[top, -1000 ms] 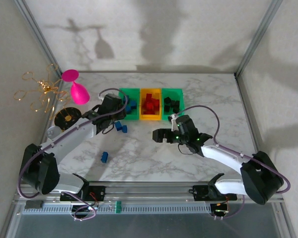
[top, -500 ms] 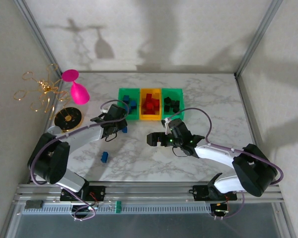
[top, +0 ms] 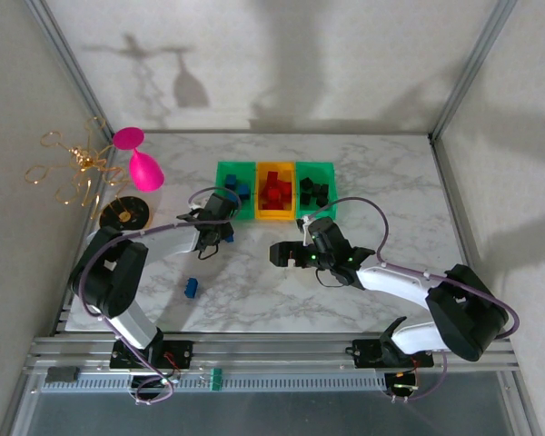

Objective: Sort the legos into containers by color
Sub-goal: Pick up the lego from the center of the table, then place the lego in the container.

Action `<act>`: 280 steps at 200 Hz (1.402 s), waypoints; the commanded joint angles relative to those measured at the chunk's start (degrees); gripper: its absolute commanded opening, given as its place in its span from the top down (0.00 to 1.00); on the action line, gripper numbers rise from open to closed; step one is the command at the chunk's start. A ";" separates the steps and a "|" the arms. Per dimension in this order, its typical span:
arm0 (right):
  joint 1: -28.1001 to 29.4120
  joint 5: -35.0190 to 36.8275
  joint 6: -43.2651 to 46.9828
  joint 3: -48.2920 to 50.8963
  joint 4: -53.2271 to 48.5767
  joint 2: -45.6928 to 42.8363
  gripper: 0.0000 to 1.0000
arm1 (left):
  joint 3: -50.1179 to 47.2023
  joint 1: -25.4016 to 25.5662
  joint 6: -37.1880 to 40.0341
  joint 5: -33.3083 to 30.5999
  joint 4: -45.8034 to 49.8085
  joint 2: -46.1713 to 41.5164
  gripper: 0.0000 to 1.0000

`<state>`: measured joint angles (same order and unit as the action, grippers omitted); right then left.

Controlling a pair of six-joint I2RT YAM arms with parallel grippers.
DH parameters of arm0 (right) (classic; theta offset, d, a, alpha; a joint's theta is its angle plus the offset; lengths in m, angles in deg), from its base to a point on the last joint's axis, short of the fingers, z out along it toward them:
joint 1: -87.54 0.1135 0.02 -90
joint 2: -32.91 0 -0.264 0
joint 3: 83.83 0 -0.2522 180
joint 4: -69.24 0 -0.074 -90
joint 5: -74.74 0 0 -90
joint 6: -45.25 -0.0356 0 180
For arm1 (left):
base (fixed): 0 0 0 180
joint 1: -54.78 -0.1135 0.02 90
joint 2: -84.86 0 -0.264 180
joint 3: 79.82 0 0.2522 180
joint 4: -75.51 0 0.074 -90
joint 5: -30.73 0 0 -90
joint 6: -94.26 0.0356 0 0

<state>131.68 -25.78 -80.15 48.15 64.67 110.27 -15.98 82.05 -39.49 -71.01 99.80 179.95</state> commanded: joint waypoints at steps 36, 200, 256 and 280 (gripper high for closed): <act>0.35 1.21 0.10 -0.01 -1.19 -1.26 0.01 | -0.24 -0.64 1.08 -2.05 0.59 0.91 0.55; -0.48 -1.24 -0.80 -3.48 -0.77 -3.60 0.01 | -3.31 -0.46 2.73 -2.48 4.72 -9.20 0.53; -0.78 -0.53 -1.43 -1.45 -0.90 -4.97 0.01 | 0.31 -0.50 6.26 1.16 2.08 -1.19 0.44; -0.95 -0.26 -1.17 -1.34 -1.07 -4.90 0.02 | 1.15 -0.46 6.79 0.30 1.78 0.91 0.44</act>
<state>131.17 -26.87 -81.26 46.10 64.21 106.38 -16.26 81.72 -34.72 -70.82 101.35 178.42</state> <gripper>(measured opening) 0.986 0.565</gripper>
